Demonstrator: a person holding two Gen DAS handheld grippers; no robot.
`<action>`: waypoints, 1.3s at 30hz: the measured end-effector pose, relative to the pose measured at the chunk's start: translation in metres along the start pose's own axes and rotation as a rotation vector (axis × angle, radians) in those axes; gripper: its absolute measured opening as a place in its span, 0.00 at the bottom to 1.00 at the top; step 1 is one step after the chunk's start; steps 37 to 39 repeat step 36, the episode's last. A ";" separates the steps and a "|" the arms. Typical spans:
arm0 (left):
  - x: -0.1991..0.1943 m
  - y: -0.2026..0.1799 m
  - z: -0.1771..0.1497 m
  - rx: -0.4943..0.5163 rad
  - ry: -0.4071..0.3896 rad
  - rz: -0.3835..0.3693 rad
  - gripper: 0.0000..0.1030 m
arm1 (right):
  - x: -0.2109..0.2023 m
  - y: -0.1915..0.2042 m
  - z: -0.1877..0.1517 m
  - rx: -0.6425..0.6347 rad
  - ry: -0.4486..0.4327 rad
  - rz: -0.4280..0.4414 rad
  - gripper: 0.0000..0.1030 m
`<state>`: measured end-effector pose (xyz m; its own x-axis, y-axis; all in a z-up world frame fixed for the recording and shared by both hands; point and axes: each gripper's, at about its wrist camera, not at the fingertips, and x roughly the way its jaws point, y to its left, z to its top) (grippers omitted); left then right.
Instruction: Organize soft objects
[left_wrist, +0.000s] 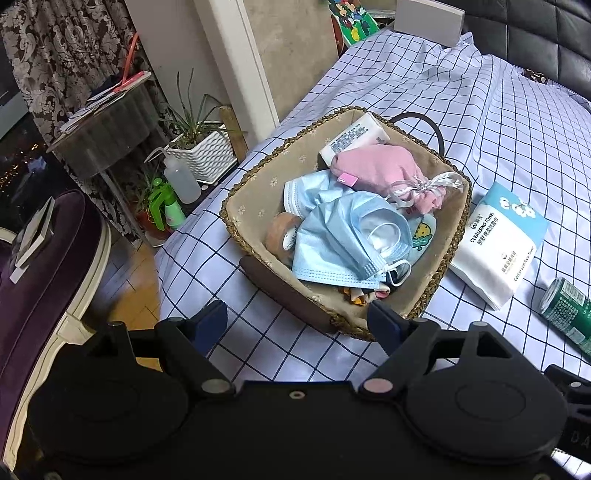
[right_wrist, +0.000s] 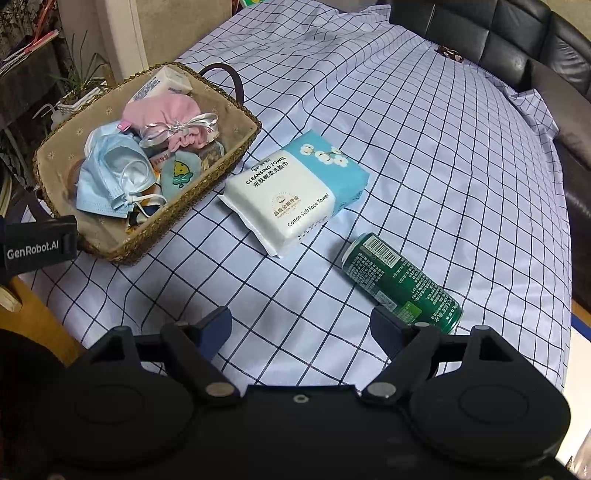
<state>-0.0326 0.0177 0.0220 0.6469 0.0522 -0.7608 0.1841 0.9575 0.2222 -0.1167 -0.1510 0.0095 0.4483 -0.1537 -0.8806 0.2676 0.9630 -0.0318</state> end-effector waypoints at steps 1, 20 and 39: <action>0.000 0.000 0.000 0.000 0.001 0.000 0.77 | 0.000 0.000 0.000 0.001 0.000 0.000 0.80; -0.001 -0.001 0.000 0.007 0.000 0.002 0.77 | 0.000 -0.002 -0.001 0.000 0.005 0.006 0.80; 0.001 0.000 0.000 -0.003 0.016 -0.014 0.77 | 0.003 0.000 -0.005 -0.032 0.021 0.012 0.80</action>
